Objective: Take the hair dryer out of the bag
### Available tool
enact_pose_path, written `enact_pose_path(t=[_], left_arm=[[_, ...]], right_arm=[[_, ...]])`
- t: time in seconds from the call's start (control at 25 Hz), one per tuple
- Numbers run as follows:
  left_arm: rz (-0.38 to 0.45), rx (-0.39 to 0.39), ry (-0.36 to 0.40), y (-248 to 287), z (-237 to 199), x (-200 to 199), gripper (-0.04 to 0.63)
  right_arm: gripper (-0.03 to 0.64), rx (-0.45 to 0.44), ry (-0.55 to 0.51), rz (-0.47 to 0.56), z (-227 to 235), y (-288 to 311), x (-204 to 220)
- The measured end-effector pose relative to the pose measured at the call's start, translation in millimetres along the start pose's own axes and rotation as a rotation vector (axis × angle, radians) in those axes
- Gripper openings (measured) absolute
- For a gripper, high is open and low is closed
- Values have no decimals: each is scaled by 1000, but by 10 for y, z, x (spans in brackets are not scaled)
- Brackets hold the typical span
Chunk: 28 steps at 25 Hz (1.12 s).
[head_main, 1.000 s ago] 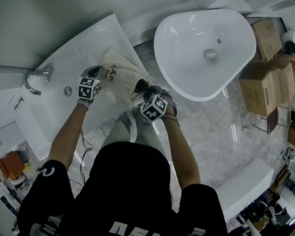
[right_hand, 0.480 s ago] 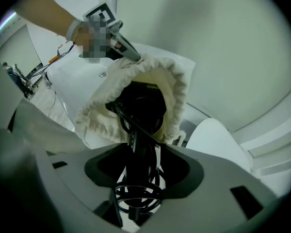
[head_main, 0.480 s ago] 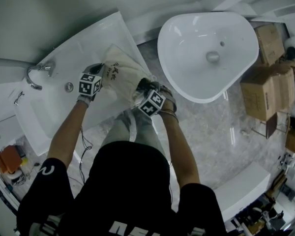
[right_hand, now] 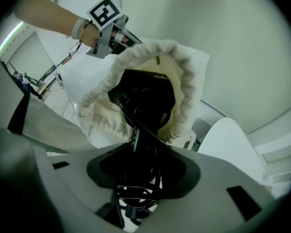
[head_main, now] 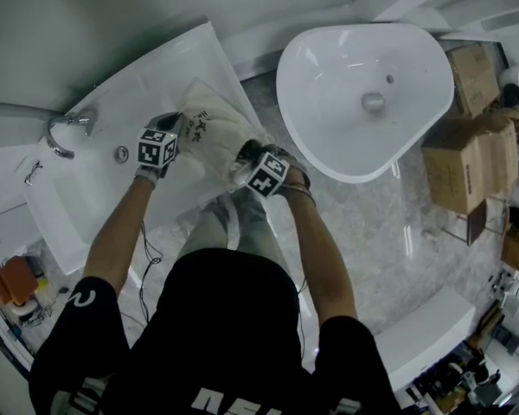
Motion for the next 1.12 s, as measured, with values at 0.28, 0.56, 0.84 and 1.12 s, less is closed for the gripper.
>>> enact_pose_path(t=[0.28, 0.56, 0.84, 1.12], left_arm=[[-6, -39, 82, -48, 61, -64, 2], [25, -172, 82, -164, -11, -122, 2], [51, -225, -43, -372, -314, -135, 2], [97, -133, -78, -479, -300, -196, 147]], right_arm=[[164, -79, 152, 92, -14, -275, 106], [163, -110, 301, 192, -15, -661, 254], [163, -98, 429, 253, 123, -866, 449], [163, -93, 577, 369, 286, -935, 492]])
Point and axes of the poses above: the fingertips, and each gripper's own axes: y forward along the fingers, z to its right, x out of its underside, the point moved 10 cm from there along -y, backward along the fingers, and after that the axes turned 12 degrees about x, right-handed, at the moved point
